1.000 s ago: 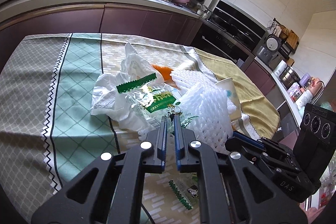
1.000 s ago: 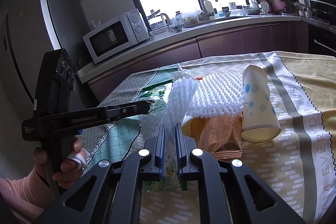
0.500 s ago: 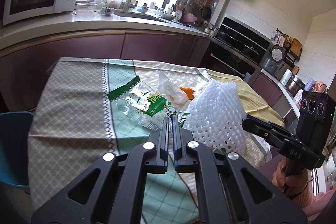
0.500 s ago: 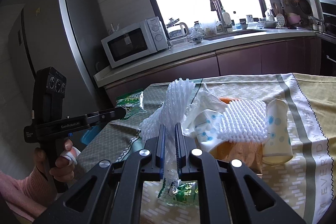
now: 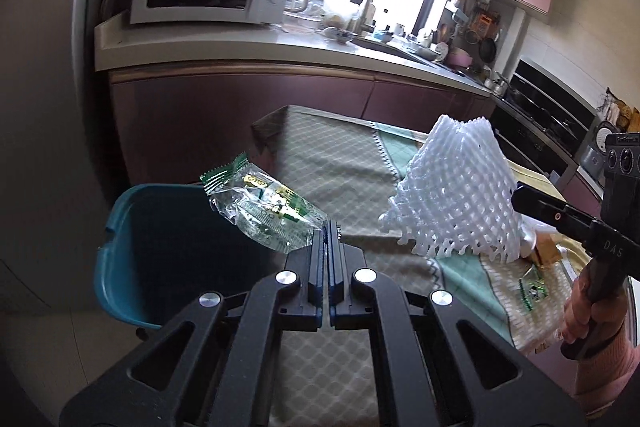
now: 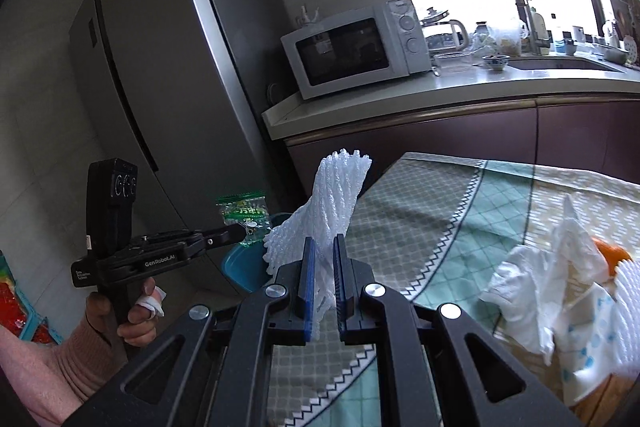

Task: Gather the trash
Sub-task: 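Carry both items over the teal bin and open both tools to drop them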

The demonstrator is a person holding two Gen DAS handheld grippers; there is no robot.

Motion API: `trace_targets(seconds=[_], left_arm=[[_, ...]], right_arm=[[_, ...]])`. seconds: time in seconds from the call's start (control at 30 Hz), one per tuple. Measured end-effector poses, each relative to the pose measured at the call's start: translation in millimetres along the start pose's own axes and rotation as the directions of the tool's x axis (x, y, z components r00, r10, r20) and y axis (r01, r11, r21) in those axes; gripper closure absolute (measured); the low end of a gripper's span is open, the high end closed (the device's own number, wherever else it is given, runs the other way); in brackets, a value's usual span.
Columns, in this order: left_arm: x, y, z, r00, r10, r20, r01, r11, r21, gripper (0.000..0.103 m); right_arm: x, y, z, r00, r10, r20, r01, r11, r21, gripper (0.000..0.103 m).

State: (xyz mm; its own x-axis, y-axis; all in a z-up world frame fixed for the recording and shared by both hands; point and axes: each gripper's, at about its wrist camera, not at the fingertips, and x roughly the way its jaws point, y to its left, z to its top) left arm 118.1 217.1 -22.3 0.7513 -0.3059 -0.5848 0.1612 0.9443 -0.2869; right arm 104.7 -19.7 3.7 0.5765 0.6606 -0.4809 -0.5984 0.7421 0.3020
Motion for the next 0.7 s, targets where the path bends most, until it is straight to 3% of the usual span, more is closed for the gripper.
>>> trace_targets(seconds=[0.37,0.7], left_arm=[[46.5,96.7,-10.1,0.991,0.081,-0.105,-0.092,0.991,-0.098,0.101],[93.7,143.7,-13.8,0.977,0.105,-0.188,-0.132,0.981,-0.142,0.098]], right_arm=[[113.9,57.3,21.4,0.991,0.019,-0.134,-0.028,0.997,-0.068,0.095],[193.9,71.2,22.7,0.963,-0.023,-0.269,-0.001,0.996,-0.090,0.095]])
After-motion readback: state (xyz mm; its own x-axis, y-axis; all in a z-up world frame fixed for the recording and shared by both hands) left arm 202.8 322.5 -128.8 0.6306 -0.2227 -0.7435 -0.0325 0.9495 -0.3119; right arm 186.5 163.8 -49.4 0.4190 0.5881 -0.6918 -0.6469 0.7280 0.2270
